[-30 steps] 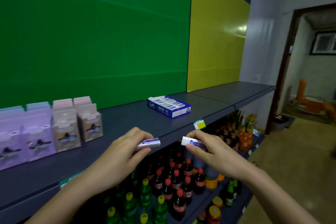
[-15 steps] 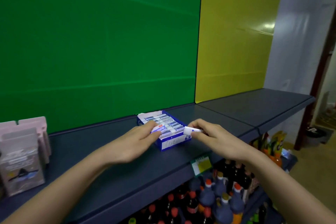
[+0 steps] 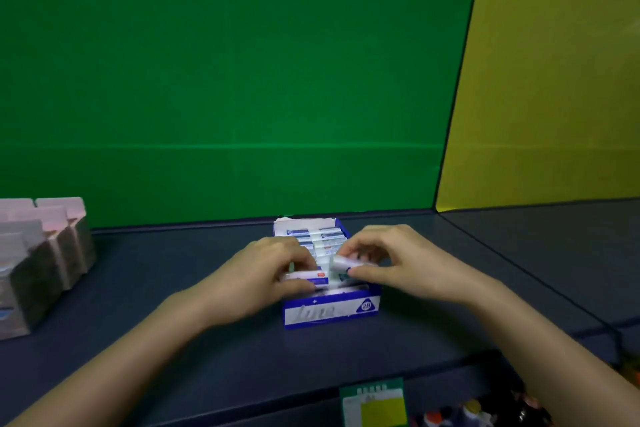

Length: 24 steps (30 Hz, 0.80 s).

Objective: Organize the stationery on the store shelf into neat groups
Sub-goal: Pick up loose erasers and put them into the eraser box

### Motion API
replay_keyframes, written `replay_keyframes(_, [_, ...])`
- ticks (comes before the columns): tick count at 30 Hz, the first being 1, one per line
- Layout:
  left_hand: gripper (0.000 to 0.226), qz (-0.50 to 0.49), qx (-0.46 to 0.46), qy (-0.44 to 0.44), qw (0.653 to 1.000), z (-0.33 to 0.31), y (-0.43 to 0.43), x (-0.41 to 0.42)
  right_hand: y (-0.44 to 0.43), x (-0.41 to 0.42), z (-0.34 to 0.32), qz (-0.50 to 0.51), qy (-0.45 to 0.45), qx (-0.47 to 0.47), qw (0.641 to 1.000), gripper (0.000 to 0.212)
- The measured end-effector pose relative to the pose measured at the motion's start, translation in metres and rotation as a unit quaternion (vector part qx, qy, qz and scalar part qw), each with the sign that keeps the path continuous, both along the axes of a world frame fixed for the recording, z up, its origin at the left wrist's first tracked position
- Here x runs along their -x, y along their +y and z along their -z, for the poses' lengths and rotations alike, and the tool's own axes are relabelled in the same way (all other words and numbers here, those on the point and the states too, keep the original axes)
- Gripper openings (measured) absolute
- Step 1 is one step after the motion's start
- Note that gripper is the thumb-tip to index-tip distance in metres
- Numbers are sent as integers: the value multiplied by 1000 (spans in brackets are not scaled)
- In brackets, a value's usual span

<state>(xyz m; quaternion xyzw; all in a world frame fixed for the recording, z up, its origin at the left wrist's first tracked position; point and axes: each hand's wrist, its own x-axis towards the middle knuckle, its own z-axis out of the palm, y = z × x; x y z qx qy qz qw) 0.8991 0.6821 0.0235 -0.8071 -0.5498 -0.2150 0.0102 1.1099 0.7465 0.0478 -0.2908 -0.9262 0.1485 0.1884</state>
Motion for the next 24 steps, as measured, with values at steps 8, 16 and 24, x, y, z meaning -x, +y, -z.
replay_keyframes(8, [20, -64, 46, -35, 996, -6, -2, -11, 28, -6, 2, -64, -9, 15, 998, 21])
replay_keyframes(16, [16, -77, 98, -62, 990, -12, 4, -11, 32, 2, -4, -76, -64, 38, 994, 18])
replay_keyframes(24, [17, -50, 94, -71, 992, -8, 1, -8, 33, 11, -3, -67, -95, 25, 993, 18])
